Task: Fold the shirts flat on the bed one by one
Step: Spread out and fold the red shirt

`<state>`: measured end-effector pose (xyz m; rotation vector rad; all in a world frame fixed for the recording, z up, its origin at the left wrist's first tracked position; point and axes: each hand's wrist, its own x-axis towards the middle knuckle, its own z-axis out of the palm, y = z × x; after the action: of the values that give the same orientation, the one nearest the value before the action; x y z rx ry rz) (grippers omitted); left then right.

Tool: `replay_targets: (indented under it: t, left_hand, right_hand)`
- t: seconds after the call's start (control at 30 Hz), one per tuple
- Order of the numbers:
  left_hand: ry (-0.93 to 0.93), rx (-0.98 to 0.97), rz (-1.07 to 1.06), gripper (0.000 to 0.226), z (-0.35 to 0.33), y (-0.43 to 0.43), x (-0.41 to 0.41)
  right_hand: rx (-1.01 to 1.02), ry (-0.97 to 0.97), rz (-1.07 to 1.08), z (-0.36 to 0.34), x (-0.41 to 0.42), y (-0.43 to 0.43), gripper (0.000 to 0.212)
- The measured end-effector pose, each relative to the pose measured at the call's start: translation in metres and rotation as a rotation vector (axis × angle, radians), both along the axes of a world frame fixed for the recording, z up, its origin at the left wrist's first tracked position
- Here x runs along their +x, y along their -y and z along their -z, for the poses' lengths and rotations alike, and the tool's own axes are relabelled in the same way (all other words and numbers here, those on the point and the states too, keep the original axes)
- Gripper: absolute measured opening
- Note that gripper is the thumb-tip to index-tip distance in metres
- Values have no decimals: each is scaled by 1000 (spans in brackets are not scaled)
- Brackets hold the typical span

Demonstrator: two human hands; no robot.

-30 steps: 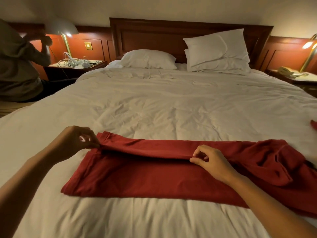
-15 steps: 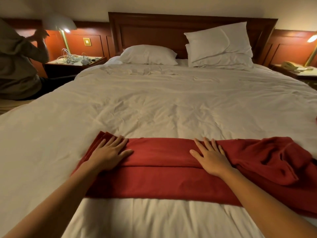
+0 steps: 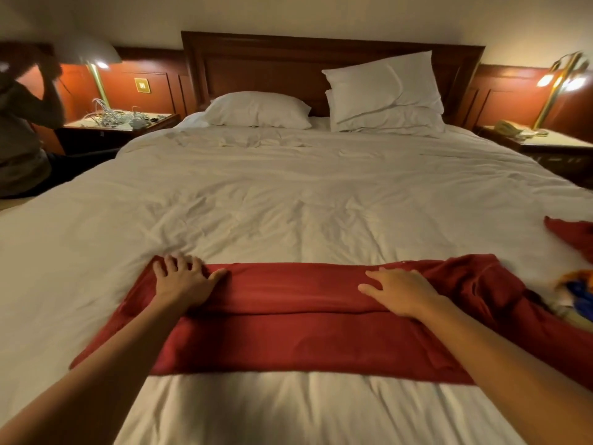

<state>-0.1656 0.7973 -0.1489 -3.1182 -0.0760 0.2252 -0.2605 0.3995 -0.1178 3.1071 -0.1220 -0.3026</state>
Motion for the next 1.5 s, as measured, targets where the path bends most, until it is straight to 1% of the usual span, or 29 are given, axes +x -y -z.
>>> replay_targets:
  t: [0.13,0.2,0.27,0.33,0.4,0.43,0.47,0.5,0.53,0.6,0.63,0.67,0.73,0.77,0.83,0.87,0.93,0.97,1.0,1.03,1.1,1.13,1.2,1.3,1.33,1.37,1.43,1.47,1.5]
  left_hand:
    - [-16,-273,279,94,13,72,-23]
    - [-35,-347,398,92,15,114,-38]
    - [-75,-420,505,91,9,159,-51]
    - [-143,-558,596,87,-1,204,-67]
    - [-226,-769,655,74,-13,247,-84]
    - [-257,-848,688,67,-18,267,-94]
    - [-264,-876,737,62,-23,285,-103]
    - [-252,-857,794,61,-25,302,-112]
    - [-224,-812,851,65,-25,317,-120]
    - [-122,-695,953,74,-23,340,-134]
    - [-56,-656,992,75,-20,348,-139]
    - [5,-640,1021,71,-18,354,-142]
    - [86,-654,1053,48,-18,359,-146]
    - [104,-671,1058,36,-18,360,-146]
    - [124,-752,1049,24,-20,359,-146]
    - [121,-838,1017,19,-21,358,-146]
    - [63,-1090,885,12,-26,354,-147]
    - [28,-1205,813,13,-29,351,-146]
    - [7,-1287,760,17,-31,346,-144]
    - [-7,-1335,729,19,-33,341,-142]
    - [-39,-1377,723,22,-37,331,-136]
    - [-47,-1382,721,23,-39,328,-132]
    - [-53,-1405,650,25,-42,330,-121]
    - [-113,-1512,362,25,-49,348,-101]
    - [-147,-1527,262,23,-51,354,-94]
    - [-164,-1490,185,26,-50,359,-88]
    - [-167,-1332,154,48,-41,364,-83]
    - [-182,-1272,183,59,-33,364,-83]
    - [-198,-1242,217,64,-26,364,-85]
  right_hand:
    - [56,282,-16,-14,-36,58,49]
    - [55,360,50,-18,-56,91,51]
    - [107,362,134,-23,-73,125,58]
    - [300,305,173,-27,-88,155,67]
    - [503,239,163,-26,-100,176,73]
    - [527,221,136,-24,-103,184,77]
    - [502,209,104,-21,-104,190,81]
    - [447,200,72,-19,-104,197,85]
    - [380,188,32,-18,-103,202,87]
    - [254,169,-61,-18,-101,213,82]
    - [196,176,-106,-18,-100,216,74]
    - [142,198,-144,-20,-99,220,62]
    - [65,272,-183,-23,-99,226,33]
    - [55,283,-196,-26,-99,228,31]
    - [140,289,-221,-32,-103,229,39]
    - [255,288,-224,-36,-108,227,38]
    - [518,291,-197,-45,-120,223,20]
    - [593,283,-183,-50,-126,221,20]
    - [631,258,-185,-53,-133,218,28]
    - [665,208,-200,-56,-138,216,32]
    - [733,108,-235,-62,-142,212,31]
    - [756,104,-240,-65,-139,211,28]
    - [811,208,-211,-71,-125,210,22]
    - [1003,444,-27,-71,-90,206,23]
    - [1066,510,79,-66,-78,205,26]
    - [1115,554,214,-56,-67,203,30]
    - [1164,535,503,-30,-51,203,44]
    - [1188,500,623,-17,-47,203,48]
    - [1215,491,705,-6,-47,202,49]
